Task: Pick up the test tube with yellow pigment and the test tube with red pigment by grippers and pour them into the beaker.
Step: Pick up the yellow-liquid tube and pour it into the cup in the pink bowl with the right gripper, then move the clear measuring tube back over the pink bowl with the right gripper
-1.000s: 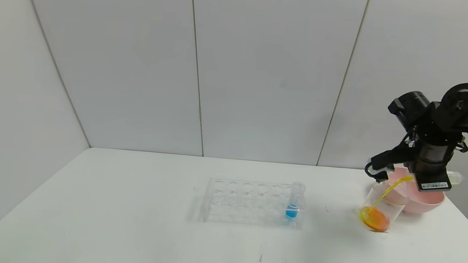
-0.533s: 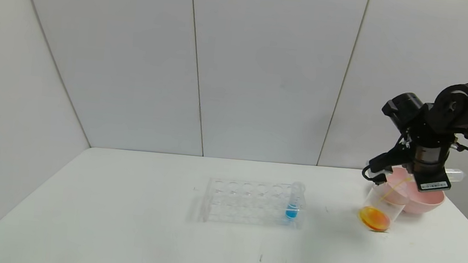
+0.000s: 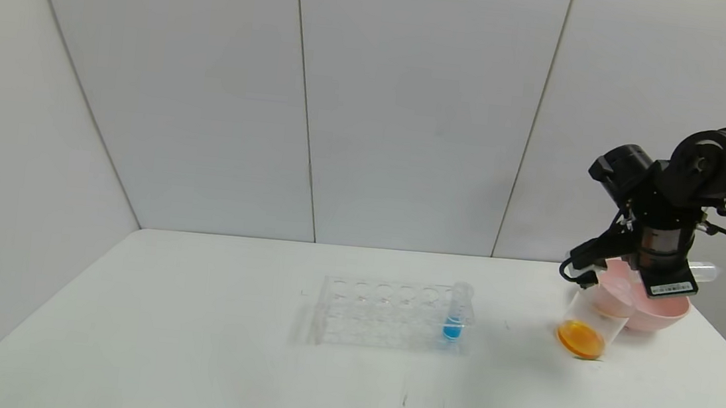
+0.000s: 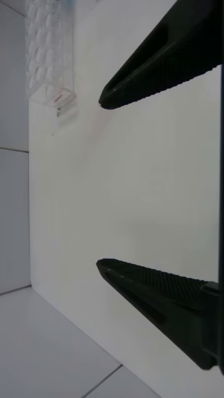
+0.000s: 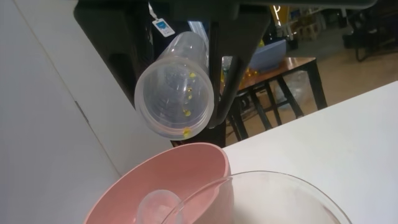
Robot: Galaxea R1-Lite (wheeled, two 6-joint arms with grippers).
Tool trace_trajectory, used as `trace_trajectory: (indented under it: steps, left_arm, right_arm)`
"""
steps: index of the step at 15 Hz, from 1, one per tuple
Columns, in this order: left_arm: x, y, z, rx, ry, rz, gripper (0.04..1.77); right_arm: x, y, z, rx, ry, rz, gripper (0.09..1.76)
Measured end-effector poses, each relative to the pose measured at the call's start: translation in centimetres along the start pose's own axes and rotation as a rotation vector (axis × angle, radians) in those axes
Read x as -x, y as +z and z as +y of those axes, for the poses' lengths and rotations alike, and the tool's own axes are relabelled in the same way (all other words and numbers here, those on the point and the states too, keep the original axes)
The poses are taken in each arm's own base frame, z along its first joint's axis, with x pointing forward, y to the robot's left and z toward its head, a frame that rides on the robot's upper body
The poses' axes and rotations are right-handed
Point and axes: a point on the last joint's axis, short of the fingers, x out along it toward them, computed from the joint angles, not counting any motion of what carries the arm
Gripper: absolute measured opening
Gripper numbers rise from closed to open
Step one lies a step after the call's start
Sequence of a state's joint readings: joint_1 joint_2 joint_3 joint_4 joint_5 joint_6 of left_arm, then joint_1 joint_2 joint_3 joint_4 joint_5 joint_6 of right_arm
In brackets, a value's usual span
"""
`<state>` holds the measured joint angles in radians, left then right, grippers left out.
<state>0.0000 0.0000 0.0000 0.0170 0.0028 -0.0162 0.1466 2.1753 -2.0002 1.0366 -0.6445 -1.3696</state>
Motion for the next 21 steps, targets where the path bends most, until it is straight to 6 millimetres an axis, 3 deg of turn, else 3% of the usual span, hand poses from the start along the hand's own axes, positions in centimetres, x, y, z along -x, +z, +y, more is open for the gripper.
trace_trajectory:
  steps: [5,8,12,16,21]
  left_arm:
    - [0.0,0.0,0.0,0.0,0.0,0.0,1.72]
    - [0.0,0.0,0.0,0.0,0.0,0.0,1.72]
    - [0.0,0.0,0.0,0.0,0.0,0.0,1.72]
    - [0.0,0.0,0.0,0.0,0.0,0.0,1.72]
    - [0.0,0.0,0.0,0.0,0.0,0.0,1.72]
  right_arm:
    - [0.2,-0.3,0.0,-0.013,-0.002,-0.014,0.56]
    - [0.3,-0.8,-0.1,-0.067,0.028,-0.18,0.56]
    - [0.7,-3.4,-0.1,-0.207,0.08,-0.416,0.56]
    - [1.4,-7.2,0.6,-0.33,0.16,-0.724,0.56]
    - [3.0,-10.8,0.6,-0.689,0.271,-1.092,0.56]
